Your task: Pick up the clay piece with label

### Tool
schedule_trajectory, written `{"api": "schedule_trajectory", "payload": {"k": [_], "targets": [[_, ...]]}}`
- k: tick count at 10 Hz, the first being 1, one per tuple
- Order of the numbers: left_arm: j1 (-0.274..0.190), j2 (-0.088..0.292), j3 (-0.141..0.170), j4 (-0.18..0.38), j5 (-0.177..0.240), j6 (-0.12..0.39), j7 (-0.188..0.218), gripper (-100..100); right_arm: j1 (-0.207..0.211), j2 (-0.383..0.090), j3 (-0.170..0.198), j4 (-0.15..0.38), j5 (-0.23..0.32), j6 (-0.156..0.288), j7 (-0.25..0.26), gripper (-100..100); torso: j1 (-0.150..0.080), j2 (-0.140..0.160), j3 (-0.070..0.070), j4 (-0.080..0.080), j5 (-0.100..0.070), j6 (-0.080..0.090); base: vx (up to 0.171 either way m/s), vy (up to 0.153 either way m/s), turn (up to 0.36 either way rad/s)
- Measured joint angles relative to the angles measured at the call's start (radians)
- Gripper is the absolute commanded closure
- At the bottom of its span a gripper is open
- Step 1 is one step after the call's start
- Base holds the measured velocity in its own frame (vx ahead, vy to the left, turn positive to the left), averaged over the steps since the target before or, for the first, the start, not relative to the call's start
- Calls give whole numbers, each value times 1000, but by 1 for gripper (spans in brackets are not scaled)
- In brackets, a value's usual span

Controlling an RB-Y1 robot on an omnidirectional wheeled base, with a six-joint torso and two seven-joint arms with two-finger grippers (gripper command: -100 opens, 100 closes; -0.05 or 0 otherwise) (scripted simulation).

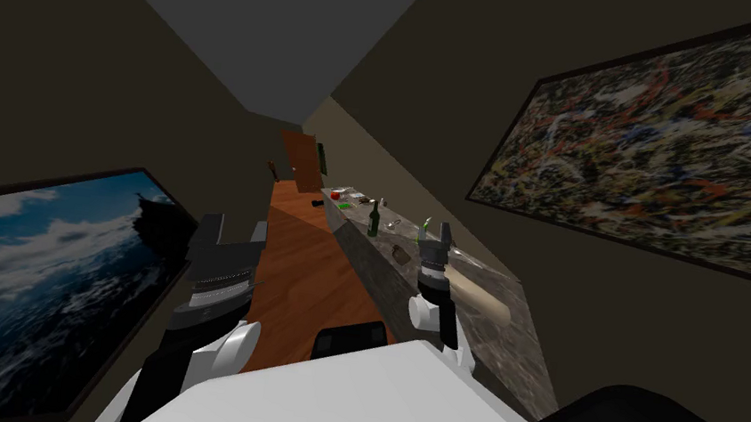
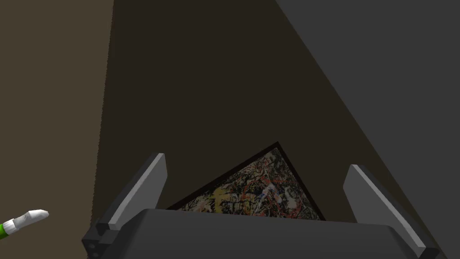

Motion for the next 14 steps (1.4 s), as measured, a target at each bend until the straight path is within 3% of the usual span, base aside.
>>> {"api": "schedule_trajectory", "payload": {"k": [3, 6, 14], "targets": [[0, 0, 0, 0, 0, 0, 0, 0, 6, -71, -23, 4, -26, 48, -20, -100, 3, -5, -3, -1, 1, 0, 85, 50, 19], [0, 0, 0, 0, 0, 0, 0, 0, 31, -153, -61, 12, -74, 129, -64, -100, 4, -8, -5, -2, 1, 0, 113, 63, 20], [0, 0, 0, 0, 0, 0, 0, 0, 63, -258, -145, 25, -173, 326, -163, -100, 4, -7, -4, -2, 1, 0, 88, 51, 14]]}}
